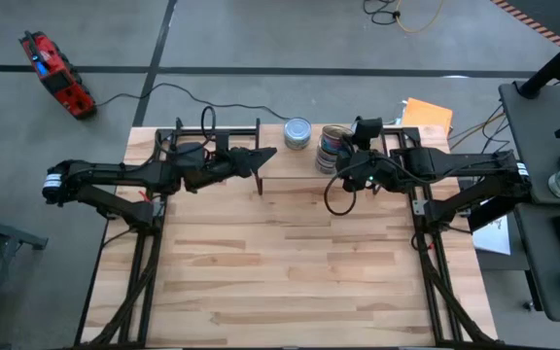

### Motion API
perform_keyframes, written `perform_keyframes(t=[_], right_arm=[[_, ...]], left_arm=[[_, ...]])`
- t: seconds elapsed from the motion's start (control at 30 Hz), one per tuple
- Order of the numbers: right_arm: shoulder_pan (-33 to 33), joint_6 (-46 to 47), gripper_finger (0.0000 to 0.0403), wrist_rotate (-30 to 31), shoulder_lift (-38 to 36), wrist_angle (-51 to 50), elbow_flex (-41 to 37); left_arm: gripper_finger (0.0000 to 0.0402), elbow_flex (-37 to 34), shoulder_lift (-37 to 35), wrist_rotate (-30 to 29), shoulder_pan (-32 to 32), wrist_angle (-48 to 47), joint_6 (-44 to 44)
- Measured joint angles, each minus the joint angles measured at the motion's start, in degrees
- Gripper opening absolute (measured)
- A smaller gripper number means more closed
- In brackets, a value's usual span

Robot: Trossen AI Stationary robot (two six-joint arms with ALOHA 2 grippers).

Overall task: Stack canned seafood by type on shelf
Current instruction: Stack the blue-pink tuna can on top of the other blue-pink tuna cans

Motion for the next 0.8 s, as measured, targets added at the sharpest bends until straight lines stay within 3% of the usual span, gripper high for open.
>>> perform_keyframes(t=[0.8], right_arm=[[0.0,10.6,0.0247,-4.6,0.0,-1.2,0.0]], left_arm=[[0.0331,0.0,0.0,0.0,0.0,0.0,0.0]])
